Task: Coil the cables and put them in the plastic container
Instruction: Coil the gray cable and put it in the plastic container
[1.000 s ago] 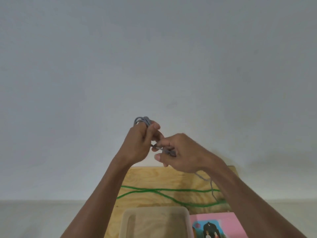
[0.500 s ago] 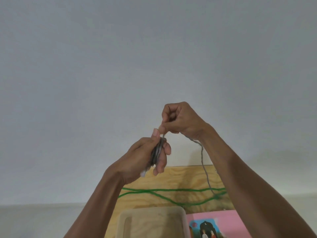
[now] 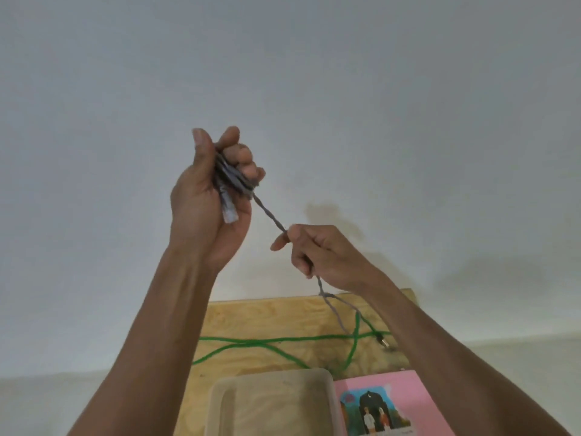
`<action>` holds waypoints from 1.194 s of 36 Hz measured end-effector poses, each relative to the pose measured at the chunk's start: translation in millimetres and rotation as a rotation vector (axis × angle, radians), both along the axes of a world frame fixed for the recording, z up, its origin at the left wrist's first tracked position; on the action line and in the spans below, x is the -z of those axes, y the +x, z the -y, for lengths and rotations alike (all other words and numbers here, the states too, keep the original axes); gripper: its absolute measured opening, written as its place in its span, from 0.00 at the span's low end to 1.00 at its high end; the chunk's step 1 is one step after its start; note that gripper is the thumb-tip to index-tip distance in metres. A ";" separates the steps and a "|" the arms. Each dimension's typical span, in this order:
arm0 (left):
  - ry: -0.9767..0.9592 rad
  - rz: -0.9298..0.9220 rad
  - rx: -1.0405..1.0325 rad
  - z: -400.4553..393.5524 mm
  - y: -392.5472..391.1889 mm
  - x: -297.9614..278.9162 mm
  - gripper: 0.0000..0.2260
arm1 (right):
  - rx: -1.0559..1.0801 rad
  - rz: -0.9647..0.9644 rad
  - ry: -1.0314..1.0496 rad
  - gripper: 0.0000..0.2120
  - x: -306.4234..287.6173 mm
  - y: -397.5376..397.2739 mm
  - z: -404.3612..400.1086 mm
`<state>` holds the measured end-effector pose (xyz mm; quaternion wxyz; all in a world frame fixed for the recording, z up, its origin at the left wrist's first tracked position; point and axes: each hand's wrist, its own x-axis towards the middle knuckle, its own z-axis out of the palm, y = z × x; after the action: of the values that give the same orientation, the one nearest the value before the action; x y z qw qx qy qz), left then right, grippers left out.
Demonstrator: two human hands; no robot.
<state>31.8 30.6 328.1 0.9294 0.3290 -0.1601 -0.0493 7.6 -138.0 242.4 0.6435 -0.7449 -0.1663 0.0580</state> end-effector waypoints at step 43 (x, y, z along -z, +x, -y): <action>0.457 0.031 -0.157 42.1 24.4 50.3 0.12 | -0.141 -0.146 -0.060 0.15 10.5 1.8 36.9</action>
<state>56.2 -11.5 277.8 0.8292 0.5428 -0.1331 -0.0066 9.4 -174.9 231.9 0.6254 -0.7442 -0.1691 0.1623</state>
